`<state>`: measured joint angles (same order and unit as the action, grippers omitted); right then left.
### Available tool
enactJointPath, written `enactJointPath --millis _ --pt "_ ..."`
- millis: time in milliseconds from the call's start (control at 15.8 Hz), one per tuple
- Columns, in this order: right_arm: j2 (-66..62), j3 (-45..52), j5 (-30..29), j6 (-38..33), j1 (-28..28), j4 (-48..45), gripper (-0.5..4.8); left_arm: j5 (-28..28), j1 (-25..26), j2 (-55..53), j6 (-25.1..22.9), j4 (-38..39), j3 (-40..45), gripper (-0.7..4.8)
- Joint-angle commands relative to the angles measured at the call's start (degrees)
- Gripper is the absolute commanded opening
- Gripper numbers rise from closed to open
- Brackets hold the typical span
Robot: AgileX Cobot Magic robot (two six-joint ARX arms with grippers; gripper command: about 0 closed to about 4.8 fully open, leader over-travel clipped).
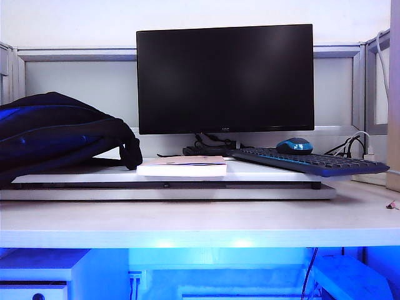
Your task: Pick up the book on the desk and put it into the open backpack.
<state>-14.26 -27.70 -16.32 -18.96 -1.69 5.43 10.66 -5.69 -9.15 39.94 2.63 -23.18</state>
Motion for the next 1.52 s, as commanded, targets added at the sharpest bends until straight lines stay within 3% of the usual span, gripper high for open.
enactJointPath --millis 63,190,316,443,506,759,886,949,1202,1518 --pt "-7.8 -4.0 -6.5 -9.0 0.0 -3.7 3.57 3.7 0.0 -6.0 9.4 -8.9 -0.3 4.79" --pt "-15.2 -6.1 -12.9 -18.6 0.1 -9.0 4.36 6.5 0.0 -12.7 13.6 -15.2 -0.3 4.79" --pt "-21.2 -7.4 -17.6 -24.6 1.3 -13.5 4.43 6.5 0.0 -17.3 14.1 -20.2 -0.3 4.79" --pt "-29.9 -7.4 -18.7 -32.1 7.6 -21.6 4.51 6.5 0.1 -23.7 14.6 -23.1 -1.1 4.79" --pt "-33.9 -7.4 -18.7 -33.5 10.7 -24.0 4.79 6.6 0.2 -25.6 15.0 -23.8 -1.1 4.79" --pt "-45.2 -7.4 -18.6 -36.0 17.1 -31.7 4.79 12.5 4.5 -30.4 17.9 -26.3 -2.2 4.79" --pt "-54.9 -7.4 -18.8 -39.7 17.9 -39.7 4.79 19.1 12.1 -32.8 18.0 -26.3 -5.2 4.79" --pt "-66.5 -7.5 -18.8 -44.3 17.9 -48.8 4.79 23.5 18.4 -33.7 17.9 -25.6 -6.3 4.79" --pt "-81.4 -7.8 -19.8 -52.7 17.9 -64.0 4.79 26.7 18.6 -35.8 18.0 -25.0 -6.3 4.79" --pt "-89.6 -13.8 -19.8 -54.1 17.9 -65.1 4.79 26.7 18.3 -38.1 18.0 -25.6 -6.3 4.79"
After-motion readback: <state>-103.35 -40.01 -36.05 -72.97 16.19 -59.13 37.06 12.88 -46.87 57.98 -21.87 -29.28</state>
